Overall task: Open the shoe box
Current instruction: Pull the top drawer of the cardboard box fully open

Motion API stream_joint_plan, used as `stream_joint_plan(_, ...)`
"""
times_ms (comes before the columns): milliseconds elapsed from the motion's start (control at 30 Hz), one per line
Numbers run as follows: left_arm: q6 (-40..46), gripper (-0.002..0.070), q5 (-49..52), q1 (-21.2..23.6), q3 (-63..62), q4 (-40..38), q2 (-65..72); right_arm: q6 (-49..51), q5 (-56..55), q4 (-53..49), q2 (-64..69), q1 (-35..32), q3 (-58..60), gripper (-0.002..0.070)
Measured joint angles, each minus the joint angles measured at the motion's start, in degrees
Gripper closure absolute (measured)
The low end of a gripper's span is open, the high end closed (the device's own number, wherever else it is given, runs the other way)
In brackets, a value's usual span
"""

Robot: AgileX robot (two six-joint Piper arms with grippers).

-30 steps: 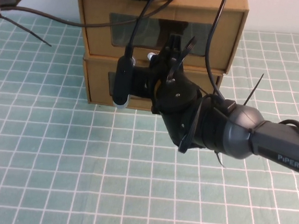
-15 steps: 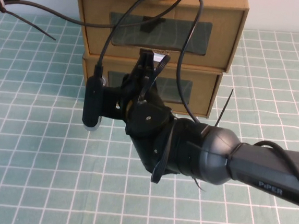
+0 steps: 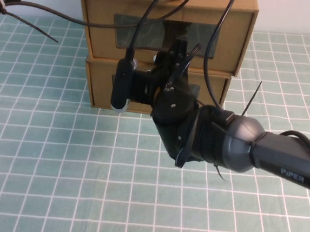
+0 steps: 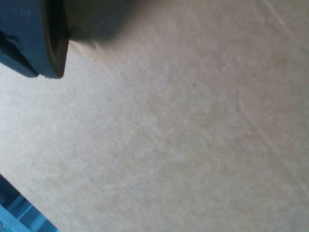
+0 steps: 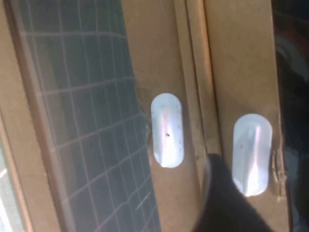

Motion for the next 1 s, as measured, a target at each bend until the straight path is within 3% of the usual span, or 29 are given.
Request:
stream_joint_plan(100,0.0,0.068,0.0,0.0,0.0,-0.1,0.0,0.0,-2.3,-0.1,0.0,-1.2,0.0,0.0379)
stream_joint_plan(300,0.0,0.068,0.0,0.0,0.0,-0.1,0.0,0.0,-5.5,-0.4,1.1,-3.3,-2.6,0.0456)
stream_joint_plan(767,0.4,0.068,-1.1,0.0,-0.1,0.3,0.1,-0.7,-7.0,3.6,3.3,-4.5,-6.6,0.0491)
stream_joint_plan(1000,0.4,0.068,-0.8,0.0,-0.1,0.3,0.1,-13.3,-7.1,15.2,2.7,-4.5,-7.6,0.0514)
